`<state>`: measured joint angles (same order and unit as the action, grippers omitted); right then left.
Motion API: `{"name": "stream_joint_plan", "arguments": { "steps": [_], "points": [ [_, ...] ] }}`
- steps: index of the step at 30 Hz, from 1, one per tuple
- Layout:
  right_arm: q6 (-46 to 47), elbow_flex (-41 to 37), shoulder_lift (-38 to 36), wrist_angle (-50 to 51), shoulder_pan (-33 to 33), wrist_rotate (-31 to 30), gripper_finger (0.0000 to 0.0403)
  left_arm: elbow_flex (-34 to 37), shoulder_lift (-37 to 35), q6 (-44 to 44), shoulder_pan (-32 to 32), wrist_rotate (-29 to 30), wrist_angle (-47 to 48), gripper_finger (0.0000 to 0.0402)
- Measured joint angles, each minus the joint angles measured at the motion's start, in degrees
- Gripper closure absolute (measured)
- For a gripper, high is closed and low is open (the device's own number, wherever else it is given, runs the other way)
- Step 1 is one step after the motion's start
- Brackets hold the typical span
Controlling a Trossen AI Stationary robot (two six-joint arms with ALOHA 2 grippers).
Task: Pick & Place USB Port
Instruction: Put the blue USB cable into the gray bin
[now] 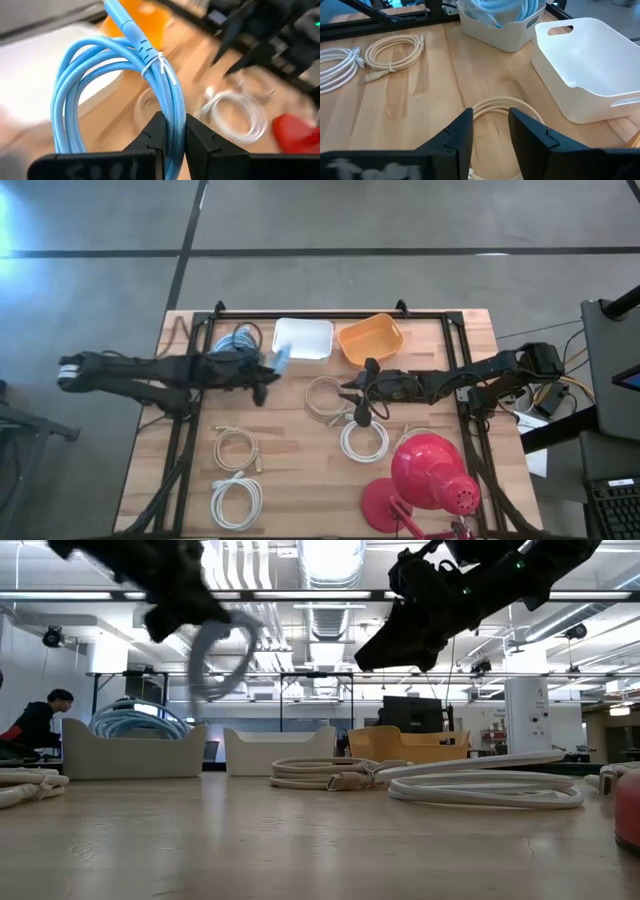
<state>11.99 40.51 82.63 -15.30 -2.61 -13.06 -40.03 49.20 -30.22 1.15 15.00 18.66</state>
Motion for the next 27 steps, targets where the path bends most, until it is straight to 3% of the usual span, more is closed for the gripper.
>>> {"name": "stream_joint_plan", "arguments": {
  "steps": [5, 9, 18, 27],
  "points": [
    [0.00, 0.00, 0.00, 0.05, 0.00, -0.02, 0.0290, 0.04, -7.30, -6.10, 0.00, 0.57, 18.11, 0.0363],
    [0.00, 0.00, 0.00, 0.07, 0.00, -0.02, 0.0291, 0.07, -9.64, -10.44, 0.00, 3.59, 25.63, 0.0363],
    [0.00, 0.01, -0.02, 0.05, 0.00, -0.04, 0.0285, 0.07, -10.01, -10.42, 0.00, -0.08, 26.00, 0.0362],
    [-0.02, 0.04, -0.02, 0.05, 0.00, -0.04, 0.0298, 0.09, -7.48, -9.89, 0.02, 5.06, 28.12, 0.0362]
  ]
}}
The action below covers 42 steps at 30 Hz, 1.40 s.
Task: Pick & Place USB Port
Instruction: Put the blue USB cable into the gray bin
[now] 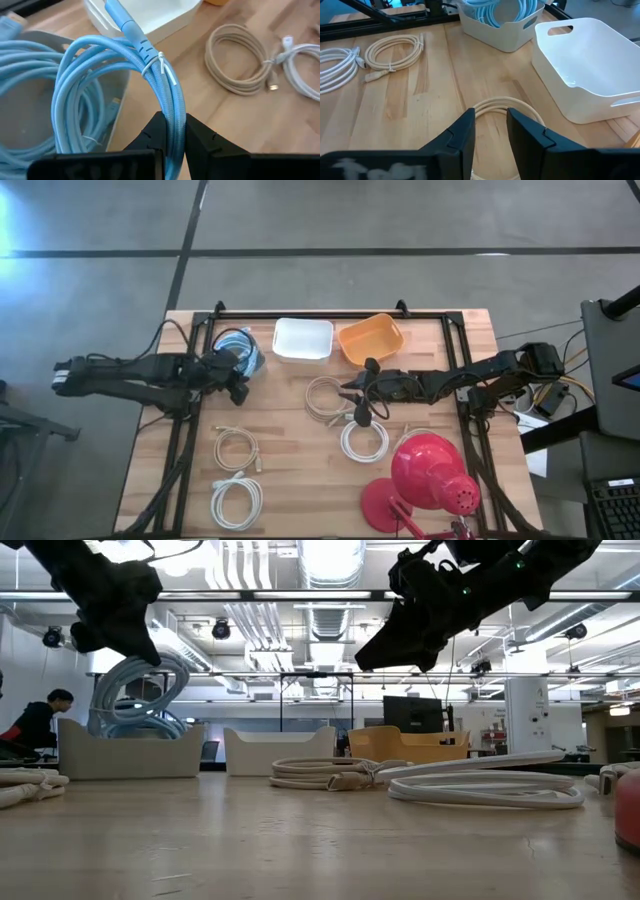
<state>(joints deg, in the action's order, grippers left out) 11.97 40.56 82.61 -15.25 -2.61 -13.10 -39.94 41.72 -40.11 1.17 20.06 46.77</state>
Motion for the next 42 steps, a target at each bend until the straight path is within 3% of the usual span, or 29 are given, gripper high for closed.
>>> {"name": "stream_joint_plan", "arguments": {
  "steps": [9, 20, 24, 33, 38, 42],
  "points": [
    [0.00, 0.00, -0.02, 0.00, 0.04, 0.00, 0.0291, -0.85, 2.32, 3.32, -0.02, 11.13, -0.93, 0.0362],
    [0.00, 0.02, -0.02, -0.02, 0.02, -0.11, 0.0300, -4.98, 5.89, 4.72, -0.50, 12.47, -0.63, 0.0362],
    [-0.02, 0.02, -0.02, 0.00, 0.02, -0.11, 0.0303, -7.16, 7.54, 4.69, -1.18, 15.56, 1.14, 0.0362],
    [-0.02, 0.02, -0.02, -0.02, 0.00, -0.11, 0.0294, -9.20, 13.82, 0.91, -2.17, 20.03, 7.85, 0.0362],
    [-0.02, 0.02, -0.03, -0.02, 0.00, -0.37, 0.0298, -6.53, 19.03, -4.50, -2.14, 24.75, 9.55, 0.0362],
    [-0.02, 0.02, -0.04, -0.02, 0.00, -0.37, 0.0305, -3.78, 23.65, -8.13, -2.16, 24.56, 8.80, 0.0362]
  ]
}}
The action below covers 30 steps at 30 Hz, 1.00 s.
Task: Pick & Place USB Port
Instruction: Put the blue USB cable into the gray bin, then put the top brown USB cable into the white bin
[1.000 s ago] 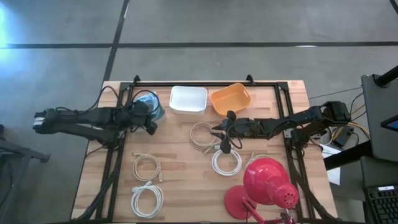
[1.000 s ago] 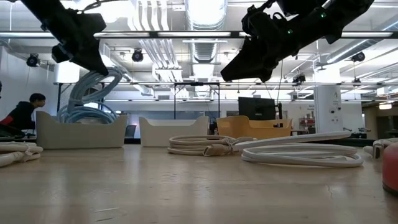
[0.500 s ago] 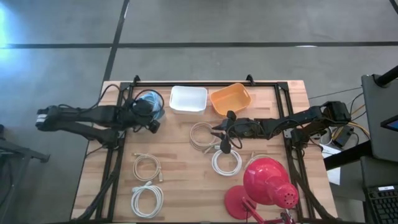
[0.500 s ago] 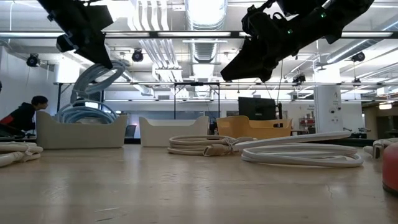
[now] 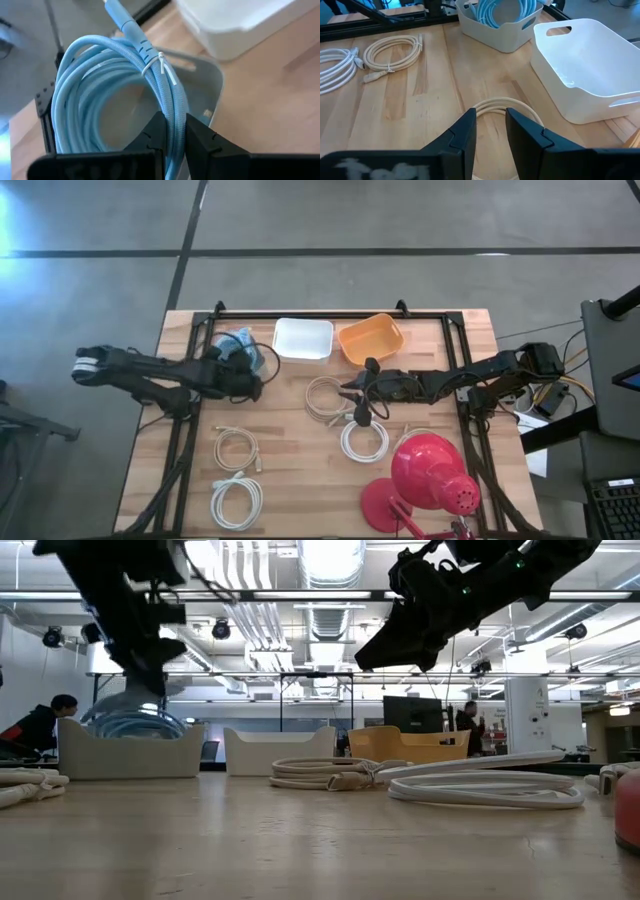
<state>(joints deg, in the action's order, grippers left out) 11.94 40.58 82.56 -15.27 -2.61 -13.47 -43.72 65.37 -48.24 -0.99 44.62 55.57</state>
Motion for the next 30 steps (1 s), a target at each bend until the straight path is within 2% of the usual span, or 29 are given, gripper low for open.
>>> {"name": "stream_joint_plan", "arguments": {
  "steps": [9, 17, 23, 30],
  "points": [
    [0.00, 0.00, 0.00, 0.00, 0.00, -0.02, 0.0306, 1.81, 8.19, -1.97, 0.33, 1.17, -1.59, 0.0352],
    [0.02, 0.00, 0.00, 0.00, 0.00, -0.04, 0.0298, 1.85, 12.82, -2.01, 1.24, 1.28, -2.03, 0.0272],
    [0.01, 0.00, 0.00, 0.00, 0.00, -0.02, 0.0306, 0.34, 13.23, -1.40, 1.41, -0.48, -1.99, 0.0214],
    [0.28, 0.00, 0.00, 0.00, 0.00, -0.02, 0.0307, -4.46, 12.24, 4.47, 1.40, -0.38, -1.88, 0.0185]
  ]
}}
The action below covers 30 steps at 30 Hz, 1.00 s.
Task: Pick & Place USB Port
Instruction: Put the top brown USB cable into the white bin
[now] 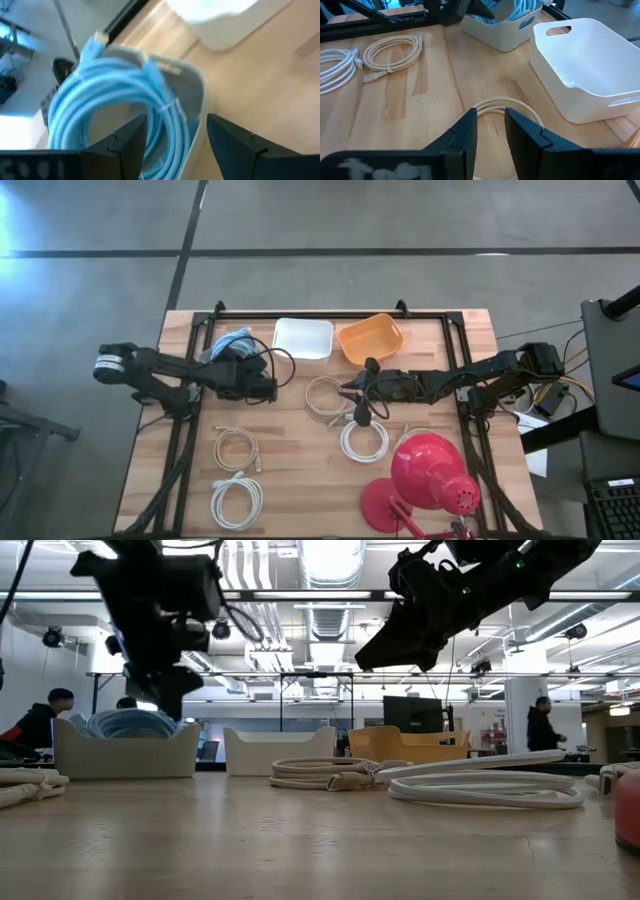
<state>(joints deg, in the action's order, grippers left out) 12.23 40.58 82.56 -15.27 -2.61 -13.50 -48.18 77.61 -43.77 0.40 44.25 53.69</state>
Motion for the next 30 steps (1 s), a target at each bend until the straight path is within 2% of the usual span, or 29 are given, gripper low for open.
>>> {"name": "stream_joint_plan", "arguments": {
  "steps": [8, 16, 25, 30],
  "points": [
    [-0.39, 0.00, 0.00, 0.12, 0.01, 0.72, 0.0275, -8.00, -1.10, 8.51, -0.39, 0.87, -1.33, 0.0188],
    [-0.22, 0.02, 1.06, -0.12, -0.17, 5.03, 0.0243, -8.74, -0.99, 21.37, -0.68, -2.57, -13.73, 0.0188],
    [2.67, 4.06, 12.52, -0.34, -0.13, 5.34, 0.0234, -8.70, -0.75, 23.65, -1.74, -3.68, -16.66, 0.0188],
    [2.79, 10.39, 20.83, 0.21, -0.17, 9.82, 0.0234, -8.61, -0.66, 23.67, -1.99, -3.74, -16.73, 0.0188]
  ]
}}
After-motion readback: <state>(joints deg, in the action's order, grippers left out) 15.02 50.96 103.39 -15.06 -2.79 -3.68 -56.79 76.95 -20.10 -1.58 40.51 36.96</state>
